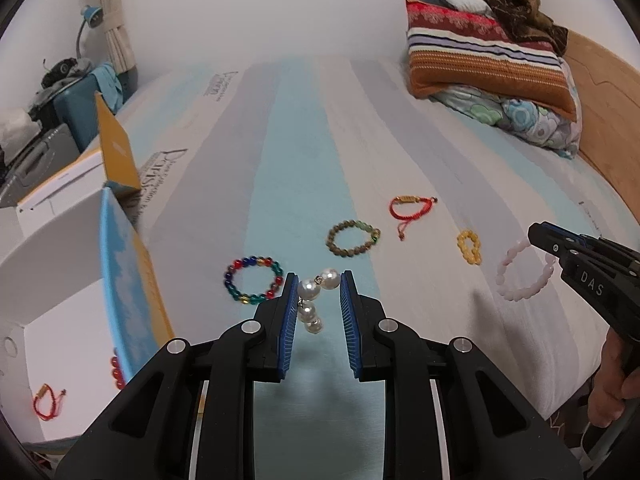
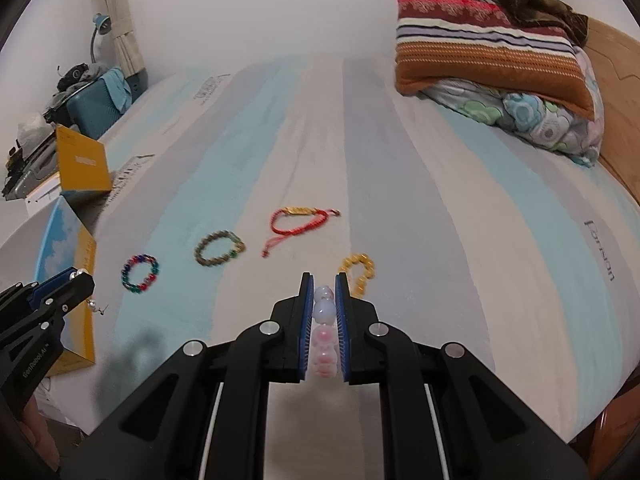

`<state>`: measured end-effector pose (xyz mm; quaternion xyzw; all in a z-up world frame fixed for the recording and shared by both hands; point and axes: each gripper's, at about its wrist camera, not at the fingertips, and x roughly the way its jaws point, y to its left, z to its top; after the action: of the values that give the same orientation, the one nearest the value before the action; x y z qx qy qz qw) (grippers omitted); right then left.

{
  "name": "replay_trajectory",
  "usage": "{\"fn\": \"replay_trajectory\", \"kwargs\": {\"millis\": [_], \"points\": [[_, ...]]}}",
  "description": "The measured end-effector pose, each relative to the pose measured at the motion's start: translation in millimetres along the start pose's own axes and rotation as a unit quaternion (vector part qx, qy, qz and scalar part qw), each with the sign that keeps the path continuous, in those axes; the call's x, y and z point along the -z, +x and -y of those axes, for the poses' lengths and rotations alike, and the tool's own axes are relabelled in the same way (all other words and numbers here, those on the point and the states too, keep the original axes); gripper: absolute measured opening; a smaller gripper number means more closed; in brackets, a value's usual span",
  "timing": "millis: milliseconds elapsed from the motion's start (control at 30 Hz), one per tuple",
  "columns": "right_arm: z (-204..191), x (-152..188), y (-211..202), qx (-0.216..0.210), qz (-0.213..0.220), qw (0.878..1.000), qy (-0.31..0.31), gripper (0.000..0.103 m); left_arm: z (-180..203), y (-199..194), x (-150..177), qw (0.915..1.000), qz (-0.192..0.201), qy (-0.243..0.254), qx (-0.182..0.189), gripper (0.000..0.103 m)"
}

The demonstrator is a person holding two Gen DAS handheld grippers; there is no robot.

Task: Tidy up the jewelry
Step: 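Carry the pearl earrings and white bead bracelet over the white box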

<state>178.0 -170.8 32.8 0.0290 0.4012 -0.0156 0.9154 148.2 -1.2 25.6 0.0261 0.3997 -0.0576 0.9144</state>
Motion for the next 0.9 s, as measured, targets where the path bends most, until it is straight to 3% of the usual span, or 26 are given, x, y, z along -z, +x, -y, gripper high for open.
{"fn": "replay_trajectory", "kwargs": {"millis": [400, 900], "points": [[-67.3, -27.9, -18.9, -0.026, 0.024, 0.999, -0.04, 0.011, -52.2, -27.7, -8.4, 0.9989, 0.018, -0.033, -0.029, 0.021], [-181.9, -48.5, -51.8, -0.082, 0.059, 0.99, -0.097, 0.011, -144.4, -71.8, 4.2, 0.9916, 0.034, -0.095, -0.081, 0.021]]}}
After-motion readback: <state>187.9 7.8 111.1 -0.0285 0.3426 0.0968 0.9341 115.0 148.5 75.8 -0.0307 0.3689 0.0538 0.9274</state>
